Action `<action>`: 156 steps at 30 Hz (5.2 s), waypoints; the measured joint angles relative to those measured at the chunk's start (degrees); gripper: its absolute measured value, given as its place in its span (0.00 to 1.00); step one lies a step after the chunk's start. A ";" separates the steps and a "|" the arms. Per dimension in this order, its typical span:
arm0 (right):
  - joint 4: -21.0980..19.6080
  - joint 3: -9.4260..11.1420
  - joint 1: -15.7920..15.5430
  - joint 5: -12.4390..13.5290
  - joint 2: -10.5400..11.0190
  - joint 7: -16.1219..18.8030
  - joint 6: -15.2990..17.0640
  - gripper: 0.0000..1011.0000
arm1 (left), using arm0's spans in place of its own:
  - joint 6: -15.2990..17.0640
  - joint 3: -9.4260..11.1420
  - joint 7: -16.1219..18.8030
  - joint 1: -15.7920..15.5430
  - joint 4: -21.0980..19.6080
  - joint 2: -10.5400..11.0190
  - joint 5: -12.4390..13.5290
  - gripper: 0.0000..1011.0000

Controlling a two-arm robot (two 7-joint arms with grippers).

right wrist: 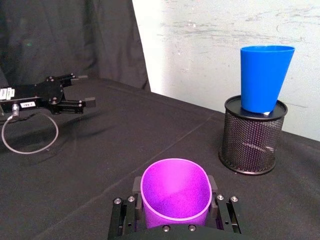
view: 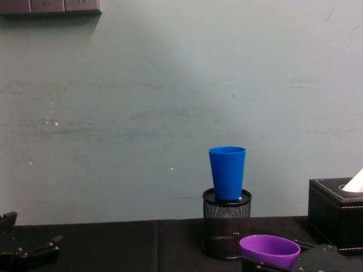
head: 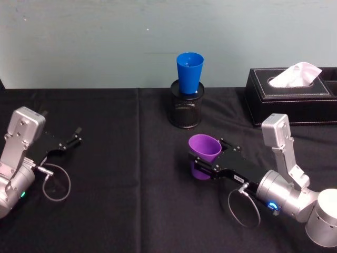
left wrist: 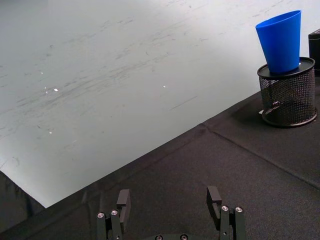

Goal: Pick up one cup with a gripper and tap it against the other cup.

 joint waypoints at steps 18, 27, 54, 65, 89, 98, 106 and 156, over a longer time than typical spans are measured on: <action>2.55 0.00 0.64 -0.56 -1.17 1.10 -0.47 0.71 | 0.00 0.00 0.00 0.00 0.00 0.00 0.00 0.99; 2.41 -0.03 0.64 -0.56 -1.10 1.06 -0.44 0.82 | 0.00 0.00 0.00 0.00 0.00 0.00 0.00 0.99; 0.28 0.96 -0.14 -0.44 -0.76 0.83 -1.88 0.99 | 0.00 0.00 0.00 0.00 0.00 0.00 0.00 0.99; -5.41 4.64 -2.15 -1.17 -1.63 -4.49 -4.05 0.99 | 0.00 0.00 0.00 0.00 0.00 0.00 0.00 0.99; -5.12 11.88 -5.65 -12.46 -8.67 -27.00 5.91 0.99 | 0.00 0.00 0.00 0.00 0.00 0.00 0.00 0.99; -5.05 12.26 -5.61 -11.97 -8.75 -25.55 5.93 0.99 | 0.00 0.00 0.00 0.00 0.00 0.00 0.00 0.99; -5.05 12.15 -5.61 -12.06 -8.72 -25.77 5.90 0.99 | 0.00 0.00 0.00 0.00 0.00 0.00 0.00 0.99; -5.08 12.04 -5.62 -12.26 -8.71 -26.15 5.89 0.99 | 0.00 0.00 0.00 0.00 0.00 0.00 0.00 0.99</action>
